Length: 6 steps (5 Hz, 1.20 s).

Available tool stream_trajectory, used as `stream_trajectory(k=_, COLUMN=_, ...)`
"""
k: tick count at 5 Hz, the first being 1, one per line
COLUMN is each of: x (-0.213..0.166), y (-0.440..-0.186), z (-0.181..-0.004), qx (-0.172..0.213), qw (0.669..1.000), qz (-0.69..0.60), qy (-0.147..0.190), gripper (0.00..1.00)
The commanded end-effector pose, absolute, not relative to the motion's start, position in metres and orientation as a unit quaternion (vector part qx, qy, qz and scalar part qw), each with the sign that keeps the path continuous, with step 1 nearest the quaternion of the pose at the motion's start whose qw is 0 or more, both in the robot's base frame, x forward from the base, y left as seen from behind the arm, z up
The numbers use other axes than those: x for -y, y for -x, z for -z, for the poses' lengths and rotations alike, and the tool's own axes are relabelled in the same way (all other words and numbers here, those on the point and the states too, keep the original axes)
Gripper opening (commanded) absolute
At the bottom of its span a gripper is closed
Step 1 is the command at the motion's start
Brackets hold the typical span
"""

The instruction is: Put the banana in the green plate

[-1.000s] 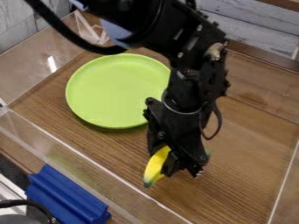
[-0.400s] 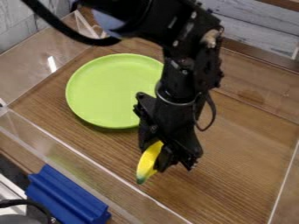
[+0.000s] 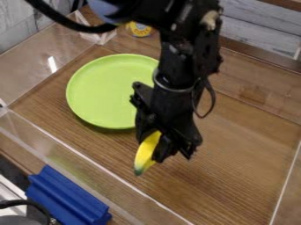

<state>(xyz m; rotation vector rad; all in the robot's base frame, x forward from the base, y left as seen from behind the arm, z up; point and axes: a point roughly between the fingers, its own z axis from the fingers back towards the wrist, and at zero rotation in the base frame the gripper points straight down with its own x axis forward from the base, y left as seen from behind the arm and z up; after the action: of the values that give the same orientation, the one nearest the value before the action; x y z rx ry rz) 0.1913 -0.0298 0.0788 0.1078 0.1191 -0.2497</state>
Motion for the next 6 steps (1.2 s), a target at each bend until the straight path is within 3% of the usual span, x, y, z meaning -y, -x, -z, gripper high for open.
stream_trajectory(k=1, x=0.022, y=-0.202, z=-0.109, qx=-0.030, qw=0.992, qz=0.106, qy=-0.059, gripper=0.00)
stream_trajectory(k=2, x=0.012, y=-0.206, z=-0.138, qx=-0.030, qw=0.995, qz=0.070, qy=-0.068, gripper=0.00)
stream_trajectory(k=3, x=-0.009, y=-0.215, z=-0.153, qx=-0.021, qw=0.995, qz=0.065, qy=-0.078, gripper=0.00)
stream_trajectory(k=6, x=-0.058, y=-0.239, z=-0.127, qx=0.009, qw=0.996, qz=0.050, qy=-0.079, gripper=0.00)
